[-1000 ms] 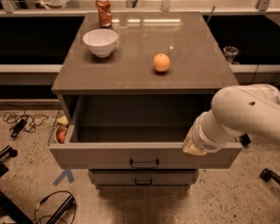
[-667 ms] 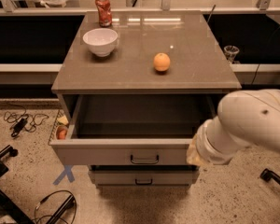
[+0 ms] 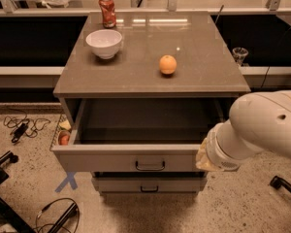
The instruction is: Open top drawer
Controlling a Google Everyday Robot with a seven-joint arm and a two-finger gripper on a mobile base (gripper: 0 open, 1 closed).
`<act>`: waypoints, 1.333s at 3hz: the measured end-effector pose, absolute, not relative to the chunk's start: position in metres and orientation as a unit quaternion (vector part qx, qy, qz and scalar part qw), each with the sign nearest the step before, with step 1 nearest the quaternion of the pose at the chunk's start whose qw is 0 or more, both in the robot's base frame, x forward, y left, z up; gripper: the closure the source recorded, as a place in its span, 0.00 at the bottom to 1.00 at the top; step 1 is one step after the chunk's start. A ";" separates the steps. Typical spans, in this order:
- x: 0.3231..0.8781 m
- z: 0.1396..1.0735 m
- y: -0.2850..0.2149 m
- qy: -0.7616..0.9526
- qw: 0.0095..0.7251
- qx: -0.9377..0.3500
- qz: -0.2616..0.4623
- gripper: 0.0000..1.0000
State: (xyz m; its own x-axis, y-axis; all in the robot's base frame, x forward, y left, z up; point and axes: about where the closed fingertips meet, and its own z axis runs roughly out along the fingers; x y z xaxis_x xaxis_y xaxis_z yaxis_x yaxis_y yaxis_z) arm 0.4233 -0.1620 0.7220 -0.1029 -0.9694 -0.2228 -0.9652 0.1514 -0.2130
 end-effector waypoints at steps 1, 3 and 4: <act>0.479 0.714 -0.178 0.740 0.168 -0.651 -0.030 1.00; 0.538 0.717 -0.195 0.734 0.188 -0.651 -0.042 1.00; 0.573 0.672 -0.178 0.731 0.179 -0.658 -0.008 1.00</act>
Offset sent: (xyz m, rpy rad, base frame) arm 0.1767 -0.0537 -0.0084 -0.0037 -0.1344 0.0068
